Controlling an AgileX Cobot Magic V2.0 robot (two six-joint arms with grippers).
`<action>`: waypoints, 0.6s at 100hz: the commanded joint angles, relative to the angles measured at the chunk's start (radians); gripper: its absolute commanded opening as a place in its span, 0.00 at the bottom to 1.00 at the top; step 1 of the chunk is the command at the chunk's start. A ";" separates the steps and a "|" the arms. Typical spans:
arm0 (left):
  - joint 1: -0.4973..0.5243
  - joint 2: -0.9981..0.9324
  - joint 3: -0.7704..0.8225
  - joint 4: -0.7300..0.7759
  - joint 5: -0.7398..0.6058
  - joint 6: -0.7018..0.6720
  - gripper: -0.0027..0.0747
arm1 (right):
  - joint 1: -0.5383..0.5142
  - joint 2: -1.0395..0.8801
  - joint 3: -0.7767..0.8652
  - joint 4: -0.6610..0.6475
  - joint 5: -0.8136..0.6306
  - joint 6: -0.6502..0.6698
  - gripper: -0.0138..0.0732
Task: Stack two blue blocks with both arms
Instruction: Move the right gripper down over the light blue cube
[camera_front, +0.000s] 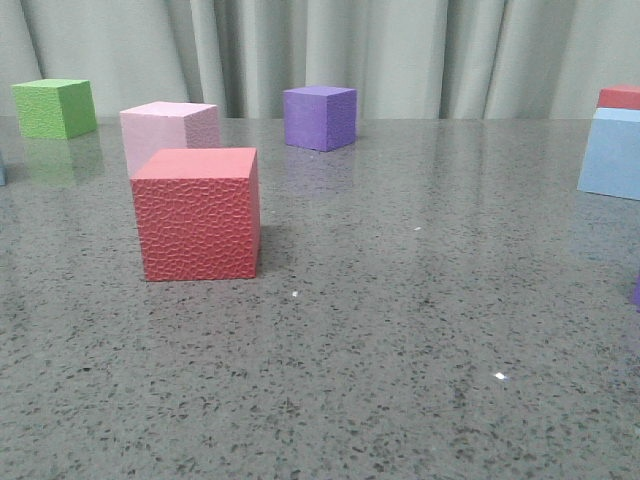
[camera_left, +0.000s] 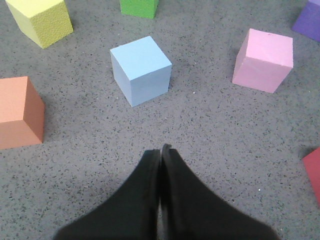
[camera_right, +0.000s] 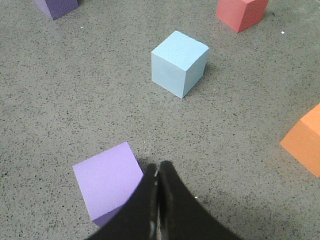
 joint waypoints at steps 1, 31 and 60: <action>-0.009 0.009 -0.036 -0.014 -0.053 0.000 0.01 | -0.006 0.014 -0.034 0.000 -0.065 -0.008 0.08; -0.009 0.011 -0.036 -0.016 -0.057 0.000 0.40 | -0.006 0.014 -0.034 0.000 -0.108 -0.008 0.43; -0.009 0.011 -0.036 -0.013 -0.059 0.050 0.90 | -0.006 0.014 -0.034 0.000 -0.172 -0.008 0.91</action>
